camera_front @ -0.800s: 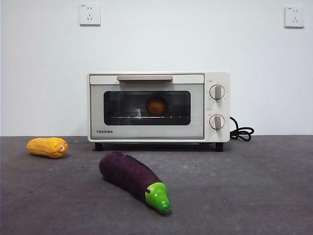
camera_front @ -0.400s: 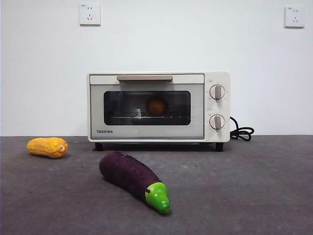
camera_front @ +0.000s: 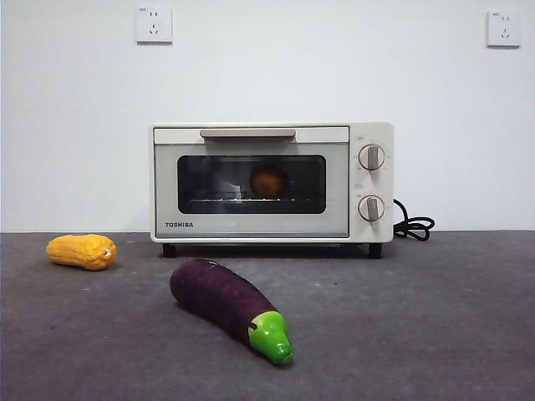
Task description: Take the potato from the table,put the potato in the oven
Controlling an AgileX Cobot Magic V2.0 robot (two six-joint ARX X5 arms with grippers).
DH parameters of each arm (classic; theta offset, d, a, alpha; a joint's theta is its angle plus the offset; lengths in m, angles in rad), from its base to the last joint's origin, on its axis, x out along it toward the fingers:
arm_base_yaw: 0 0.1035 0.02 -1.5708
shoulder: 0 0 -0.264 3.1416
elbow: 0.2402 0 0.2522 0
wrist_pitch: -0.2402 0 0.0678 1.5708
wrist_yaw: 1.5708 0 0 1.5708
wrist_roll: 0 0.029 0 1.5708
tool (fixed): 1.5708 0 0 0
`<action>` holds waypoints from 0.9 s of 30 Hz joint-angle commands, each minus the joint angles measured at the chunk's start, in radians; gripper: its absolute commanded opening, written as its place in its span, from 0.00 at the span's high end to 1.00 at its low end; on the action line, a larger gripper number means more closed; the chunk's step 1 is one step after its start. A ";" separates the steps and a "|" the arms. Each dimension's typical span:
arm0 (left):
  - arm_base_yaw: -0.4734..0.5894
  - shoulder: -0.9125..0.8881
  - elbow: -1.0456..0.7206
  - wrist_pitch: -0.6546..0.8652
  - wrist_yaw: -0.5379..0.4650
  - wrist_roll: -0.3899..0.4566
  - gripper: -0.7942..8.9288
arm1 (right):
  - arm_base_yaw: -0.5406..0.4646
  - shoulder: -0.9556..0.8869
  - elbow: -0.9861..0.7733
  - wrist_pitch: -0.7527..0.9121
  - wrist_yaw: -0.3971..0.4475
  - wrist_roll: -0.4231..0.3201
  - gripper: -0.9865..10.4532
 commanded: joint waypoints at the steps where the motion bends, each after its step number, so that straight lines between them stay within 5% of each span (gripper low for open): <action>1: -0.002 -0.001 -0.010 0.013 0.000 0.008 0.92 | 0.002 -0.003 -0.002 -0.023 0.005 -0.007 0.91; 12: -0.002 -0.001 -0.010 0.013 0.000 0.008 0.92 | -0.002 -0.003 -0.002 -0.023 0.008 -0.013 0.91; 21: -0.002 0.001 -0.010 0.013 0.000 0.008 0.92 | -0.209 -0.029 -0.045 0.006 0.056 -0.229 0.91; 27: -0.002 0.002 -0.010 0.013 0.000 0.008 0.92 | -0.474 -0.127 -0.303 0.367 -0.039 -0.419 0.91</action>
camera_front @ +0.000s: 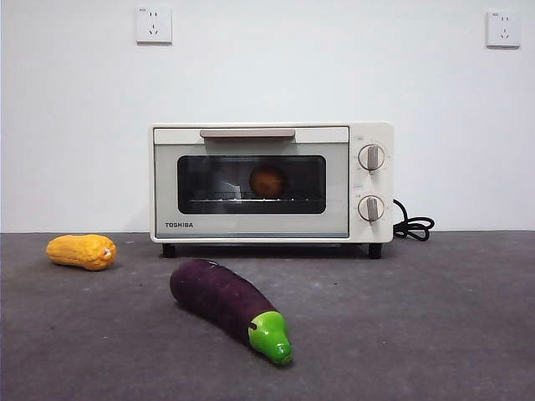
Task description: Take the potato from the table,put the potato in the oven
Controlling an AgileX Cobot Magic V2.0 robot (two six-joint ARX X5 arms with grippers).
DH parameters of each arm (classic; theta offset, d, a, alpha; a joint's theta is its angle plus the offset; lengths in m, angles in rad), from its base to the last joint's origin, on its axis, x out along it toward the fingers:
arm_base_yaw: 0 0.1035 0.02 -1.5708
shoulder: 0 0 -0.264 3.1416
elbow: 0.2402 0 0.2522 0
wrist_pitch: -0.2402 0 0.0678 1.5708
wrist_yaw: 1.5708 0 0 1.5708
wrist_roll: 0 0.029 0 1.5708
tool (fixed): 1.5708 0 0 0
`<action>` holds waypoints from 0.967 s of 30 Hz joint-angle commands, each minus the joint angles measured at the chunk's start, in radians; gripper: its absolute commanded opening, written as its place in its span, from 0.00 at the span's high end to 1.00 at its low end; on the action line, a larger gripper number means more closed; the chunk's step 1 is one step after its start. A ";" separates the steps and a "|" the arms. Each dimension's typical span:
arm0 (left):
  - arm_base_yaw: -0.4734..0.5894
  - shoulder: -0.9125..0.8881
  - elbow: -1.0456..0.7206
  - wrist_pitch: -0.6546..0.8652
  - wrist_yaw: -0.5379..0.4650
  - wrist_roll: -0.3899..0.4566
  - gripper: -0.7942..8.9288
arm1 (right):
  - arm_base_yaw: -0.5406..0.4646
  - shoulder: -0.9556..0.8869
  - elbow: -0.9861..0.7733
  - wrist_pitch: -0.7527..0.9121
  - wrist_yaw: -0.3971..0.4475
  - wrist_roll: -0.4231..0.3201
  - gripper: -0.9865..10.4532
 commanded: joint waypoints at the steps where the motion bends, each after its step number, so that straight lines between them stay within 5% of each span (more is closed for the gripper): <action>1: -0.002 0.001 -0.010 0.012 0.000 0.008 0.92 | -0.130 -0.067 -0.181 0.239 -0.121 -0.135 0.91; 10: -0.002 0.004 -0.010 0.012 0.000 0.008 0.92 | -0.486 -0.275 -0.863 0.945 -0.828 -0.162 0.91; 12: -0.002 0.005 -0.010 0.012 0.000 0.008 0.92 | -0.547 -0.323 -0.973 1.016 -0.927 -0.156 0.91; 16: -0.002 0.005 -0.010 0.012 0.000 0.008 0.92 | -0.621 -0.428 -1.128 1.047 -0.925 -0.145 0.91; 21: -0.002 0.005 -0.010 0.012 0.000 0.008 0.92 | -0.635 -0.544 -1.245 1.066 -0.799 -0.135 0.91; 29: -0.002 0.006 -0.010 0.013 0.000 0.008 0.92 | -0.636 -0.626 -1.344 1.061 -0.641 -0.009 0.91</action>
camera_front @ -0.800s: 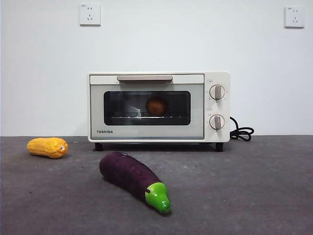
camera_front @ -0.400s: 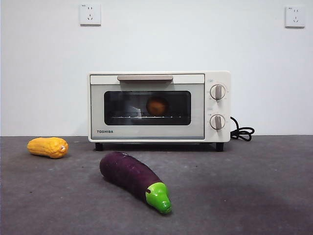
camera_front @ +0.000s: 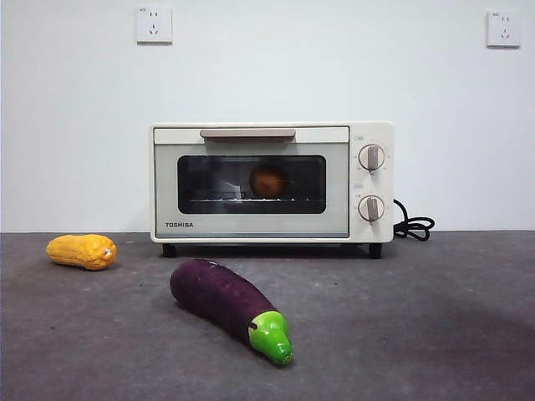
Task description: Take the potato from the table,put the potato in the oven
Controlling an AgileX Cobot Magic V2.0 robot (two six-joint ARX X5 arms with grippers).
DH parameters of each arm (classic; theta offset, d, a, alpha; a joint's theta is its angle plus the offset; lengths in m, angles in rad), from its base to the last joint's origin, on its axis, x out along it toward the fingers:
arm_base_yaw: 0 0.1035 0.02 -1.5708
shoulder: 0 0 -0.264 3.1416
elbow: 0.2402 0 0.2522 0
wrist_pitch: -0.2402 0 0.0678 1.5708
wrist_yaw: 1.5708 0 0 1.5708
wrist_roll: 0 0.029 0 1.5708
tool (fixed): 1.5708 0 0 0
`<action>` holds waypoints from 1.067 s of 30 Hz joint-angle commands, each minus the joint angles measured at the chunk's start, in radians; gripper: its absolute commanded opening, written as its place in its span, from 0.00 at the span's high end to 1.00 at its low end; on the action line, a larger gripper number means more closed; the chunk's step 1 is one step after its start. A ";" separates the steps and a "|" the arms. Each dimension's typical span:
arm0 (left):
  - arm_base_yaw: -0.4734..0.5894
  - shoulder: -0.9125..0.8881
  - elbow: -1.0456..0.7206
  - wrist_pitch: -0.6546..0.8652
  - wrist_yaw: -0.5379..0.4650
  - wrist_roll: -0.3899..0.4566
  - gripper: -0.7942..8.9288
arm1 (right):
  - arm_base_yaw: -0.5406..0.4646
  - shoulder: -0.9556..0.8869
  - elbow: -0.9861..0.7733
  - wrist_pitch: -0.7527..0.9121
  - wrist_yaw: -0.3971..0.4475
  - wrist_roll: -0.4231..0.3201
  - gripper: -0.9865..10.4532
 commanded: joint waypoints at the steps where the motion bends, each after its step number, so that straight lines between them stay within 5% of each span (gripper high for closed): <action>1: -0.002 0.002 -0.010 0.011 0.000 0.008 0.92 | -0.002 -0.002 -0.031 0.010 0.033 0.064 0.91; 32: -0.002 0.009 -0.010 0.011 0.000 0.008 0.92 | -0.002 -0.002 -0.061 -0.098 0.081 0.061 0.91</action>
